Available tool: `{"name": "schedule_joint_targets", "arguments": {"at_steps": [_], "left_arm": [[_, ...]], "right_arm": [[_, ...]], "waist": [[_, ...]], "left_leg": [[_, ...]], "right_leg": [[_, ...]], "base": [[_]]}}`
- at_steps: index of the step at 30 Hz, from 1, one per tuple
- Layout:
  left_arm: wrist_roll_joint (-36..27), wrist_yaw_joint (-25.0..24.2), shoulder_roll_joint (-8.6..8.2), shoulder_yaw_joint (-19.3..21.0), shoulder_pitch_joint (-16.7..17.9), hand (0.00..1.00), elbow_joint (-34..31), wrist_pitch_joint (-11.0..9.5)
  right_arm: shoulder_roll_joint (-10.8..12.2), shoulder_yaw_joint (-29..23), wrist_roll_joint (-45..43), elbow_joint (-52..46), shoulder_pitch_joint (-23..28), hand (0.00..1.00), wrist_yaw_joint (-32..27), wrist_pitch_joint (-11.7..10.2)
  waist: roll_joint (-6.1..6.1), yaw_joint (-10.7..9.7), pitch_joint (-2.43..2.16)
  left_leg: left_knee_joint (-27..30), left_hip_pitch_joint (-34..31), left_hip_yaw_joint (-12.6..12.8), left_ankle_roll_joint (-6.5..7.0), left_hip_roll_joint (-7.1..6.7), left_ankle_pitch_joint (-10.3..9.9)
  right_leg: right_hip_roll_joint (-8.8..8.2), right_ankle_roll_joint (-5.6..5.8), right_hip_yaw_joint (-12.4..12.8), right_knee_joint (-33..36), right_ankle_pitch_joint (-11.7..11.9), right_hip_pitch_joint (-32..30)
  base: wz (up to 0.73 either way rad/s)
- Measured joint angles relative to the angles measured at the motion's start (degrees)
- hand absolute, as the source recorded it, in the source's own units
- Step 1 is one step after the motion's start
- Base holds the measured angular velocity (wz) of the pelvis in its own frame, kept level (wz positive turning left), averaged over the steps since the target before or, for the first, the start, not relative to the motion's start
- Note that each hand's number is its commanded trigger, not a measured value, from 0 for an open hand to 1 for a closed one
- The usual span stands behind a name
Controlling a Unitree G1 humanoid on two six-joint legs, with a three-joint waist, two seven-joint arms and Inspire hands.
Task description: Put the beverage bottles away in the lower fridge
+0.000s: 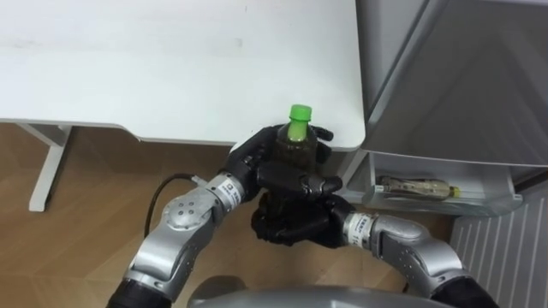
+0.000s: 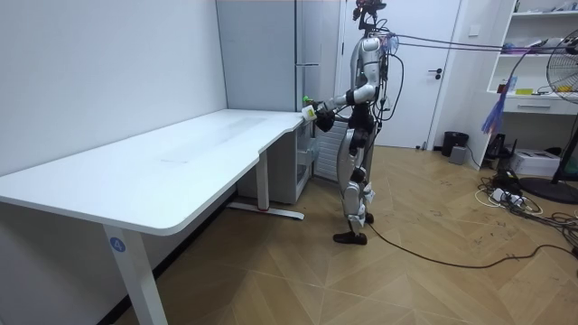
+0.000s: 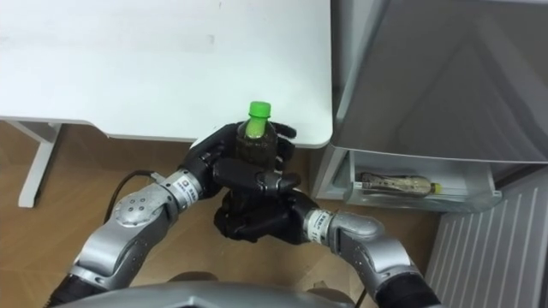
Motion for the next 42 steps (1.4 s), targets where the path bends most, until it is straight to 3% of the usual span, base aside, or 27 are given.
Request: {"name": "schedule_joint_targets", "arguments": {"at_steps": [23,33,36,39,40,42], "left_arm": [[-0.37,-0.01,0.16,0.3,-0.01,0.0,-0.61,0.09],[-0.41,-0.27,1.92,0.3,-0.01,0.0,-2.41,0.22],[0.16,-0.23,4.52,0.6,-0.01,0.0,-5.35,0.96],[0.16,0.23,5.8,1.89,-0.02,0.0,-8.72,0.97],[-0.36,1.4,5.46,4.08,-0.04,0.0,-12.28,0.74],[-4.79,3.79,3.52,9.28,-1.41,0.0,-20.4,-4.04]], "right_arm": [[-0.22,0.31,2.19,-0.01,0.57,1.0,0.06,-0.01],[-0.51,0.29,2.58,0.32,0.58,1.0,2.08,-0.01],[-0.66,-1.29,2.36,0.5,1.33,1.0,2.68,-0.08],[-1.09,-2.47,2.37,0.76,2.22,1.0,2.69,-0.09],[-1.47,-2.4,2.36,1.39,2.25,1.0,2.69,-0.09],[-1.72,-2.56,2.08,1.98,3.26,1.0,2.69,-0.09]], "waist": [[0.22,-0.08,-0.07],[0.33,-0.31,0.04],[0.7,-0.13,0.28],[0.87,-0.06,0.37],[0.84,-0.09,0.36],[0.79,-0.08,0.35]], "left_leg": [[0.6,0.17,0.0,0.02,0.1,0.01],[2.01,-1.13,-0.84,0.04,0.12,0.01],[2.95,-2.17,-1.06,0.05,0.32,-0.04],[3.21,-2.96,-1.14,0.06,0.35,-0.03],[3.13,-3.07,-1.2,0.06,0.33,-0.03],[2.49,-2.29,-1.2,0.13,0.16,0.01]], "right_leg": [[0.0,0.0,0.4,0.69,0.0,0.24],[0.1,-0.12,-0.29,0.63,0.08,-0.06],[0.3,-0.34,-0.35,0.73,0.22,-0.61],[0.34,-0.39,-0.41,0.86,0.26,-1.18],[0.34,-0.4,-0.45,0.86,0.27,-1.22],[0.2,-0.36,-0.68,0.77,0.25,-0.58]], "base": [[0.0],[0.04],[0.03],[0.0],[0.0],[0.0]]}}
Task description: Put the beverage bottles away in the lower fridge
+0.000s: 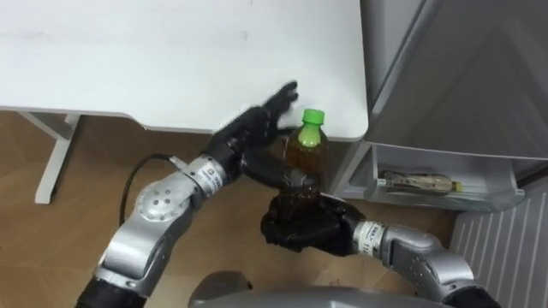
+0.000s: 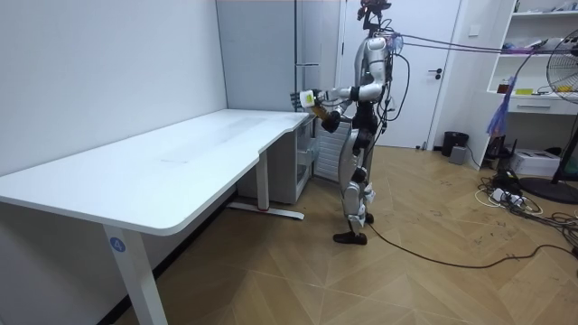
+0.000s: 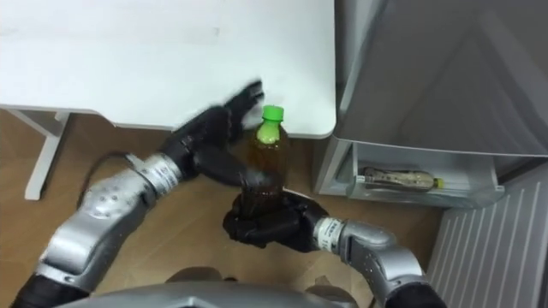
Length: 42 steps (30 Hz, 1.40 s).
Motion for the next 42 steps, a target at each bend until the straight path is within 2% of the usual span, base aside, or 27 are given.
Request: {"name": "schedule_joint_targets", "arguments": {"at_steps": [1,2,4,8,13,20,22,26,29,32,35,39,42], "left_arm": [[-1.37,0.19,-0.42,0.99,-0.45,0.0,-1.53,-1.84],[-3.54,0.42,-1.52,2.49,-1.18,0.0,-3.47,-4.77],[-6.32,0.61,-2.02,3.59,-1.34,0.0,-4.61,-7.04],[-7.18,0.82,-2.14,3.42,-0.11,0.0,-4.5,-6.09],[-8.24,0.99,-2.16,4.09,0.39,0.0,-4.51,-5.98],[-8.6,3.22,-3.54,9.0,0.17,0.0,-4.94,-6.07],[-8.6,4.64,-4.12,10.44,0.17,0.0,-5.62,-6.29],[-8.45,8.89,-4.25,12.77,0.17,0.0,-6.14,-8.01],[-7.46,12.83,-4.63,14.82,0.54,0.0,-6.14,-8.31],[-5.57,15.94,-4.76,17.38,1.71,0.0,-5.83,-8.62],[-5.42,17.45,-4.53,20.71,3.28,0.0,-2.81,-8.58],[-5.41,21.01,-4.67,24.84,5.62,0.0,1.19,-8.13],[-5.63,23.64,-4.64,25.35,6.16,0.0,4.78,-8.1]], "right_arm": [[0.02,0.03,-0.09,0.01,0.26,1.0,0.0,0.01],[0.13,0.03,-0.23,0.01,0.78,1.0,0.04,0.01],[0.24,0.03,-0.54,0.02,1.21,1.0,0.05,0.01],[0.23,-0.82,-0.5,-0.01,1.24,1.0,0.05,0.0],[0.1,-2.47,-0.12,-0.26,1.29,1.0,0.05,0.0],[0.27,-5.76,-0.18,-0.22,2.85,1.0,0.14,-0.76],[0.25,-6.28,-0.3,-0.13,3.63,1.0,0.14,-0.85],[-0.35,-6.68,-0.62,0.81,4.03,1.0,0.11,-1.14],[-0.04,-8.63,-0.75,0.8,5.77,1.0,0.1,-1.24],[-0.07,-10.1,-1.03,1.01,7.45,1.0,0.1,-1.22],[0.08,-13.34,-2.13,1.09,9.26,1.0,-0.62,-1.18],[0.3,-17.45,-2.12,1.28,11.23,1.0,-1.96,-1.14],[0.13,-18.93,-1.57,1.53,11.43,1.0,-3.16,-1.14]], "waist": [[-0.04,0.09,0.03],[-0.06,0.12,0.03],[0.0,0.16,-0.09],[-0.14,0.13,-0.33],[-0.18,0.3,-0.38],[0.1,1.9,-0.45],[0.39,2.57,-0.58],[1.45,3.22,-0.28],[1.8,3.5,-0.46],[1.65,3.43,-0.48],[1.57,3.49,-0.55],[0.47,3.9,-1.28],[0.55,4.72,-1.25]], "left_leg": [[-0.32,0.44,0.04,0.07,-0.08,0.06],[-1.0,1.42,0.18,0.13,-0.2,0.16],[-1.83,2.8,0.73,0.12,-0.19,0.17],[-2.44,3.79,0.87,-0.04,-0.13,0.28],[-2.37,3.81,0.92,-0.06,-0.14,0.3],[-2.25,4.31,0.67,-0.06,-0.18,0.28],[-2.52,4.78,0.71,-0.06,-0.18,0.28],[-2.94,5.99,0.77,-0.07,-0.17,0.28],[-3.01,6.03,0.79,-0.1,-0.2,0.3],[-2.66,5.26,0.78,-0.12,-0.29,0.33],[-2.84,5.36,0.85,-0.09,-0.43,0.35],[-2.97,5.34,0.93,-0.12,-0.45,0.34],[-3.15,5.63,0.94,-0.12,-0.44,0.33]], "right_leg": [[-0.07,0.04,0.0,-0.08,-0.02,0.29],[-0.19,0.15,0.1,-0.16,-0.09,0.92],[-0.25,0.3,0.56,-0.18,-0.19,1.65],[-0.23,0.38,0.57,-0.17,-0.25,2.11],[-0.27,0.37,0.62,-0.14,-0.24,1.94],[-0.23,0.37,0.51,-0.29,-0.24,2.77],[-0.22,0.37,0.59,-0.28,-0.24,3.13],[-0.22,0.38,0.67,-0.27,-0.24,3.82],[-0.22,0.45,0.7,-0.4,-0.35,3.85],[-0.22,0.31,0.59,-1.16,-0.53,3.67],[-0.3,0.32,0.72,-1.34,-0.54,3.58],[-0.25,0.3,0.66,-2.07,-0.52,3.69],[-0.22,0.29,0.82,-2.03,-0.49,3.81]], "base": [[0.0],[-0.04],[-0.11],[-0.03],[0.0],[0.01],[0.0],[-0.02],[-0.02],[0.0],[-0.01],[-0.01],[-0.01]]}}
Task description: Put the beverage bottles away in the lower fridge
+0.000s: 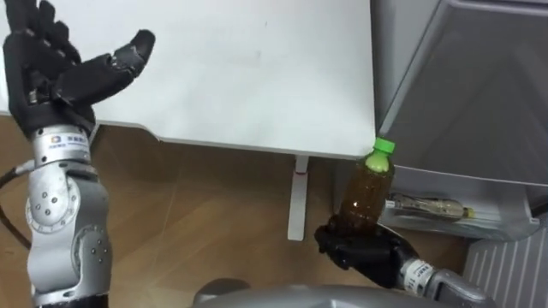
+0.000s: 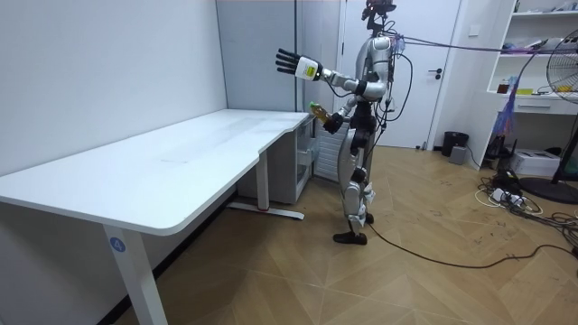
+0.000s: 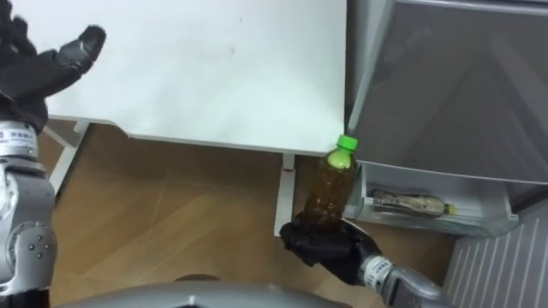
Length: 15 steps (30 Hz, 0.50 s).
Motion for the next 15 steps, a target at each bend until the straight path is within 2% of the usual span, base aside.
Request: {"name": "schedule_joint_targets", "arguments": {"at_steps": [7,10,15], "left_arm": [[-0.88,2.78,0.04,0.81,3.97,0.0,15.27,0.77],[-0.92,3.82,-0.16,0.8,5.37,0.0,20.69,1.6],[-0.92,4.07,-0.14,0.81,5.5,0.0,31.04,1.95]], "right_arm": [[0.47,-1.65,2.21,3.71,1.02,1.0,-1.62,0.05],[0.72,-1.69,2.64,5.63,1.27,1.0,-2.9,0.08],[0.71,-1.74,4.26,7.76,1.49,1.0,-5.27,0.07]], "waist": [[1.05,0.9,-0.16],[0.9,1.05,-0.07],[0.77,0.87,0.02]], "left_leg": [[-1.82,1.61,0.49,-0.09,0.1,0.05],[-2.39,1.98,0.59,-0.14,0.11,0.01],[-2.44,2.91,0.86,-0.16,0.11,0.0]], "right_leg": [[0.02,0.01,0.49,0.05,0.0,0.5],[0.03,0.03,0.62,0.02,-0.01,0.78],[0.07,0.03,0.95,-0.05,-0.01,1.46]], "base": [[-0.05],[-0.03],[-0.03]]}}
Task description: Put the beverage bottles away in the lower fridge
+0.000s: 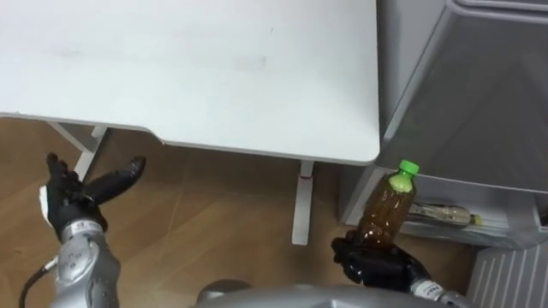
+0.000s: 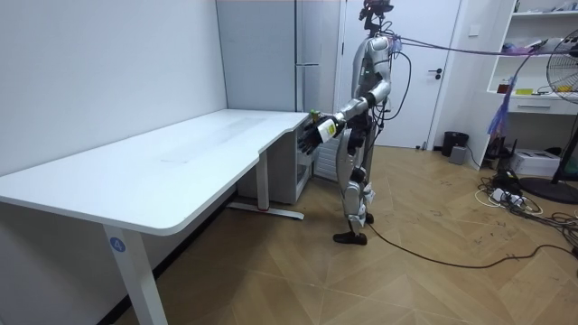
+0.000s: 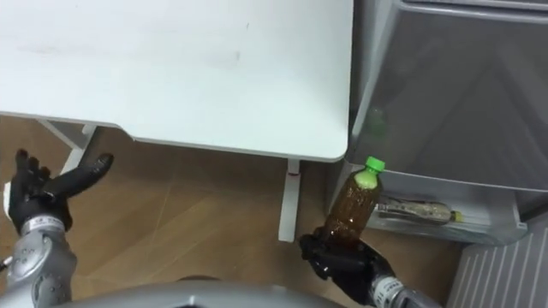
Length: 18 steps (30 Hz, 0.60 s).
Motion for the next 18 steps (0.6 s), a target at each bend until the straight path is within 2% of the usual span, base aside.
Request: {"name": "schedule_joint_targets", "arguments": {"at_steps": [6,10,12,14,18], "left_arm": [[-2.2,-0.79,0.03,-1.6,0.98,0.0,14.54,0.3],[-2.13,-2.18,0.15,-3.26,1.54,0.0,22.94,1.14],[-1.94,-2.74,0.21,-3.66,1.25,0.0,27.86,2.1],[-2.01,-3.32,0.2,-3.79,1.37,0.0,29.77,2.84],[-1.96,-4.93,0.68,-5.21,1.94,0.0,34.23,2.96]], "right_arm": [[-0.48,-0.63,2.85,2.81,-0.09,1.0,-1.33,-0.03],[-0.79,-0.41,4.73,5.24,-0.46,1.0,-2.31,0.17],[-0.74,-0.25,5.24,7.85,-1.38,1.0,-2.46,0.13],[-0.77,-0.31,5.47,8.95,-1.75,1.0,-2.73,0.09],[-0.82,0.27,8.76,9.63,-1.66,1.0,-4.23,-0.08]], "waist": [[-0.29,-1.33,0.17],[-0.92,-2.53,0.04],[-0.85,-2.87,0.0],[-1.21,-2.95,-0.18],[-1.38,-2.97,-0.08]], "left_leg": [[0.39,-0.46,-0.06,-0.03,-0.12,-0.5],[0.84,-0.86,-0.14,0.02,-0.32,-0.5],[0.77,-0.88,-0.07,0.02,-0.32,-0.5],[0.71,-1.02,0.43,0.02,-0.19,-0.5],[0.09,-0.86,0.92,0.02,-0.18,-0.5]], "right_leg": [[-0.06,0.2,0.15,-0.48,-0.19,0.28],[-0.16,0.29,0.04,-1.07,-0.27,0.21],[-0.15,0.3,0.14,-1.07,-0.28,0.02],[-0.13,0.28,0.49,-0.93,-0.27,-0.56],[-0.14,0.28,1.03,-0.97,-0.26,-0.62]], "base": [[0.0],[0.02],[-0.02],[-0.09],[-0.07]]}}
